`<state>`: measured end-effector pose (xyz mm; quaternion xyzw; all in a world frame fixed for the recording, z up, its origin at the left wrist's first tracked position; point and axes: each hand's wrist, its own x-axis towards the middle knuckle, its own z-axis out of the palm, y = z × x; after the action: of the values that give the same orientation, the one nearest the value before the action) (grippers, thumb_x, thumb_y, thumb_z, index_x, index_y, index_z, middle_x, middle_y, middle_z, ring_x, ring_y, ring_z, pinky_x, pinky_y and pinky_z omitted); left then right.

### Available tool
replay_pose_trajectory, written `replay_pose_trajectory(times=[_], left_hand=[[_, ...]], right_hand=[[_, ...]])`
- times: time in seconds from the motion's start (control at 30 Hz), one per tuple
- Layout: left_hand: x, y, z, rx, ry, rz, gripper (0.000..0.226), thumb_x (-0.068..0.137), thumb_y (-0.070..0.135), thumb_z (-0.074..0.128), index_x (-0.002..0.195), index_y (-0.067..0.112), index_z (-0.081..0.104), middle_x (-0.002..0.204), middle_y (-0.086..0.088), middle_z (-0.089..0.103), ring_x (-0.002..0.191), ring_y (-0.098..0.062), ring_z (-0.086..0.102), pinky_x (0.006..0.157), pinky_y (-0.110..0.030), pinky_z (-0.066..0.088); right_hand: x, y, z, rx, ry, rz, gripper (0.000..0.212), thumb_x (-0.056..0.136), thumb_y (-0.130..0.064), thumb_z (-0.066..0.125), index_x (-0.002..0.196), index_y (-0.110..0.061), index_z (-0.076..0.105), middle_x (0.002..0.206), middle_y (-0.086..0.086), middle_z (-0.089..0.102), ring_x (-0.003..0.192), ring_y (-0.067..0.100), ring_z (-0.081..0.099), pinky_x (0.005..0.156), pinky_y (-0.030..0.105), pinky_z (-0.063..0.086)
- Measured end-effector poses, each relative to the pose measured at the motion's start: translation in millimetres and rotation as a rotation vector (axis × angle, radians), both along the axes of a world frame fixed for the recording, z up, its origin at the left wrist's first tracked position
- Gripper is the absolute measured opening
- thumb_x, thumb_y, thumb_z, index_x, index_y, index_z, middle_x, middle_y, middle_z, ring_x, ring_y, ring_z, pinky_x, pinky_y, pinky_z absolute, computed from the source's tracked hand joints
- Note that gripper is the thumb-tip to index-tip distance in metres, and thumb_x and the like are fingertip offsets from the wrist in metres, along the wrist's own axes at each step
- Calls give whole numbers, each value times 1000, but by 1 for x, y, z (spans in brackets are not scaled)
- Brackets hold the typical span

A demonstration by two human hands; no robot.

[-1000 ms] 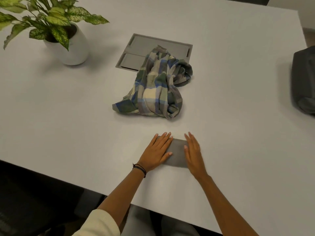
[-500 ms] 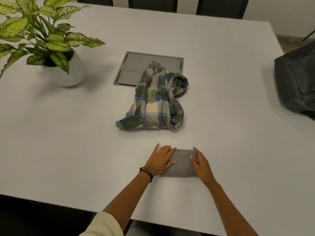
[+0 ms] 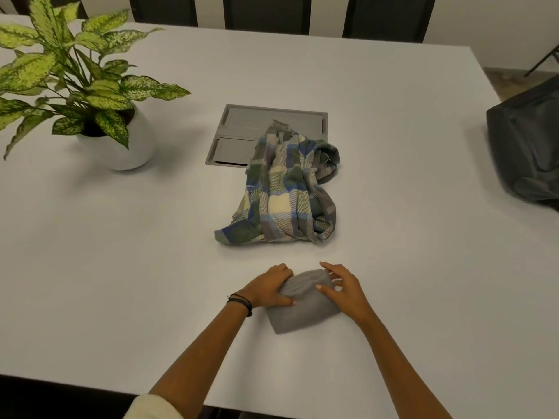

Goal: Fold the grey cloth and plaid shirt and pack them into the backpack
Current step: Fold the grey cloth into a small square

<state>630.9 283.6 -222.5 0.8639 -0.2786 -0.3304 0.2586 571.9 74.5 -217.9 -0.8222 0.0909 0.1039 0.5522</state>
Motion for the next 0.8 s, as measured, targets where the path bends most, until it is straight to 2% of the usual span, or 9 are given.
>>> replay_pose_trajectory(times=[0.07,0.13,0.27,0.37,0.47,0.53,0.63,0.73,0.8], left_hand=[[4,26,9,-83,-77,88,44,69,39,59,104,13,50,99,0,47,88,-13,40,72,-22,34],[7,53,15,-127,-303,144,32,68,29,64,94,16,49,94,5,46,82,-12,41,68,-23,33],[-2,100,18,-41,-646,154,32,70,22,71,91,17,48,100,0,52,79,-13,43,66,-23,40],[-19,134,20,9,-500,125,36,74,45,67,93,21,48,94,6,51,76,-9,45,65,-19,39],[-37,156,28,-5,-303,297,56,74,78,37,80,24,49,75,12,53,64,-4,45,60,-18,37],[-43,161,29,-16,-418,397,57,80,75,25,75,23,48,68,11,50,60,-4,44,56,-17,36],[-40,155,26,11,-564,430,40,91,55,28,83,23,51,79,12,47,68,-4,43,55,-13,35],[-34,138,23,41,-407,379,40,90,51,26,94,22,53,83,10,52,74,-8,49,61,-12,35],[-29,128,21,153,-200,260,27,91,48,41,93,22,49,75,10,49,71,-10,48,60,-12,32]], right_hand=[[7,21,11,19,-118,75,49,79,-3,70,124,-13,53,111,5,54,96,2,55,77,6,45],[12,45,18,31,-203,166,49,77,2,69,121,-12,56,105,5,52,94,-3,53,79,8,44],[14,94,18,-90,-322,351,42,79,-1,65,119,-4,57,104,5,48,96,8,46,81,8,41],[8,118,7,-228,-352,469,38,79,2,60,116,-7,55,110,5,47,100,9,41,83,10,38],[-6,135,-7,-363,-401,673,34,75,5,48,105,-9,57,107,10,52,96,19,44,81,25,40],[-17,142,-18,-429,-412,771,36,71,5,39,100,-9,56,101,12,53,89,22,44,74,34,41],[-23,147,-25,-501,-387,815,42,66,14,45,100,-8,55,100,12,52,84,27,49,67,29,37],[-22,149,-24,-495,-373,880,42,71,13,50,108,-7,55,109,13,51,92,29,48,73,29,35],[-21,146,-20,-403,-307,886,40,77,9,48,113,-7,57,115,12,50,99,27,47,80,30,39]])
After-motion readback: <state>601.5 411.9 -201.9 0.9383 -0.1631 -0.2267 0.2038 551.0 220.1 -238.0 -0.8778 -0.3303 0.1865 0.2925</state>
